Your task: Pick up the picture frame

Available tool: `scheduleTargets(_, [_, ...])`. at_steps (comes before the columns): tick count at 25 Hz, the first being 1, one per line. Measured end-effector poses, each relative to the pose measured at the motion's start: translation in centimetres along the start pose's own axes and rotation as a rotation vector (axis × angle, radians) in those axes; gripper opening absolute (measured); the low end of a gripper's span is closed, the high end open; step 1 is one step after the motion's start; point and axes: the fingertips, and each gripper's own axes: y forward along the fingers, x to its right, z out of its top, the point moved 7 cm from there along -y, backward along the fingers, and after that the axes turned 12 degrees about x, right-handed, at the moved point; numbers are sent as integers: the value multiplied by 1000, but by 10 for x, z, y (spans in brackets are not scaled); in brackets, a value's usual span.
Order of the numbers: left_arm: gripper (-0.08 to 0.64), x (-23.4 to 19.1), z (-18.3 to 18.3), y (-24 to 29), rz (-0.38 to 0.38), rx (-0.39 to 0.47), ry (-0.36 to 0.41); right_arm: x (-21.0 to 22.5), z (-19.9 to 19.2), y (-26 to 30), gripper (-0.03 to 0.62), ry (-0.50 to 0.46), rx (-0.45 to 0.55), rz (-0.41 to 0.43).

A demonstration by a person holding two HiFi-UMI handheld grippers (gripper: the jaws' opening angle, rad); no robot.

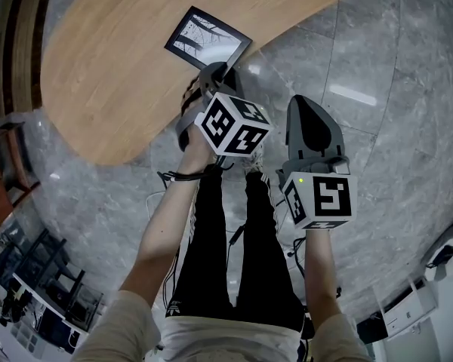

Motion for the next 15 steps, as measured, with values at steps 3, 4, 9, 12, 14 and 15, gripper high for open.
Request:
scheduleTargets(3, [78, -13, 17, -8, 18, 41, -5, -3, 11, 3, 5, -14, 15, 8])
scheduleTargets(4, [78, -18, 24, -13, 23, 57, -10, -5, 17, 3, 5, -22, 20, 14])
scheduleTargets(9, [78, -53, 77, -57, 53, 158, -52, -22, 71, 0, 5, -58, 69, 26])
scheduleTargets(12, [78, -90, 127, -99, 103, 281, -82, -34, 127, 3, 5, -87, 143, 34])
scheduleTargets(14, [78, -117, 168, -126, 145, 379, -100, -37, 170, 7, 5, -102, 209, 33])
scheduleTargets(15, [78, -129, 188, -141, 161, 424, -116, -37, 191, 6, 5, -104, 242, 32])
